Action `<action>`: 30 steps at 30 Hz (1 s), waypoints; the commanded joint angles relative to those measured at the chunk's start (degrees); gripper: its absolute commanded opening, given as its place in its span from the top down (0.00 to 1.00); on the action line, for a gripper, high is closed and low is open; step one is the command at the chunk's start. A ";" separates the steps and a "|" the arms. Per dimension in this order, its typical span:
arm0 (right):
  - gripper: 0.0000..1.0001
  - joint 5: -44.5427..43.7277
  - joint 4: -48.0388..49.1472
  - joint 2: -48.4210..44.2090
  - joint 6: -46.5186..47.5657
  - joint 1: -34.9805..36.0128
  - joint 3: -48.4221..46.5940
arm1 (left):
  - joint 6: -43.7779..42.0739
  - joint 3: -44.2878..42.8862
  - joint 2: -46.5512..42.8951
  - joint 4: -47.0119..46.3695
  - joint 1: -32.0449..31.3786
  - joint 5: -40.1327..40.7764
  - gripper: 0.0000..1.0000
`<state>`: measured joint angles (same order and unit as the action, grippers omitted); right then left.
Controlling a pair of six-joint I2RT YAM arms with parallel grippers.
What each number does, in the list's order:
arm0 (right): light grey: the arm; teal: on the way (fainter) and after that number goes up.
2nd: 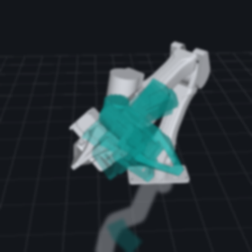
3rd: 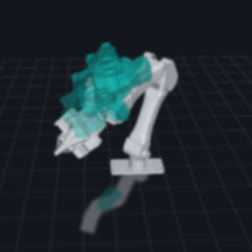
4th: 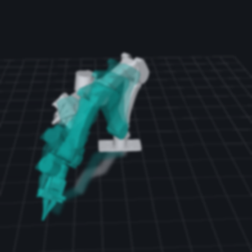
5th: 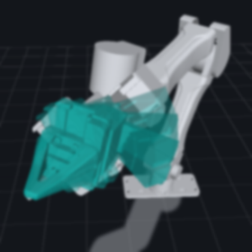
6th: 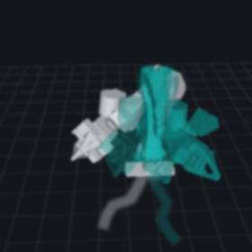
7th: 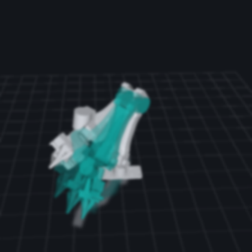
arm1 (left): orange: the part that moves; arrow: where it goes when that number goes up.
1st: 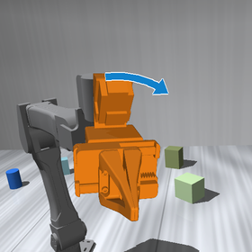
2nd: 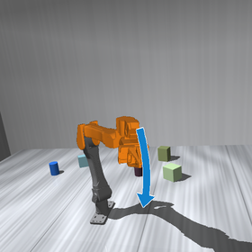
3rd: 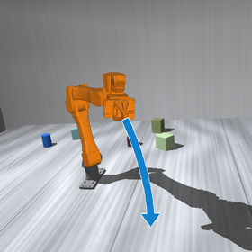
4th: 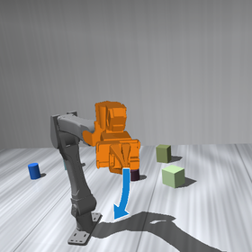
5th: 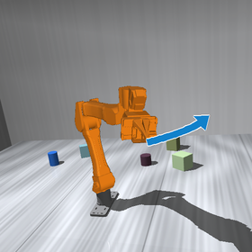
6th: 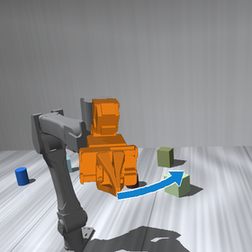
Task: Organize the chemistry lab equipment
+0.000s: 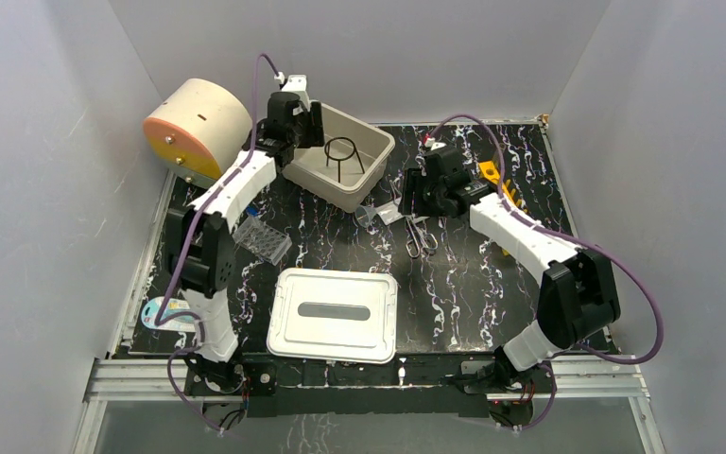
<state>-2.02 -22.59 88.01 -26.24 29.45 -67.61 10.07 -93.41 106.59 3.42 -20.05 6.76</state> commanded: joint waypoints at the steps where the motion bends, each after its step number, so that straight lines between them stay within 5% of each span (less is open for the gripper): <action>1: 0.33 -3.67 1.21 -4.39 6.45 -0.39 -4.47 | -1.36 -7.88 6.39 -0.72 2.16 -1.11 0.58; 11: 0.32 -6.56 0.97 -7.15 10.53 -0.75 -2.64 | 0.18 -25.97 27.99 2.32 3.86 -4.34 0.58; 21: 0.32 -4.13 -0.74 -4.45 9.01 -0.80 -4.46 | 1.53 -25.99 32.48 1.00 5.22 -6.76 0.56; 30: 0.32 -4.52 -1.82 -3.95 8.51 -0.87 -4.70 | 2.75 -36.16 33.61 9.37 5.20 -9.00 0.37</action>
<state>-6.24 -23.99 83.90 -16.97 28.88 -69.23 12.03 -121.95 141.88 8.01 -15.05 -0.51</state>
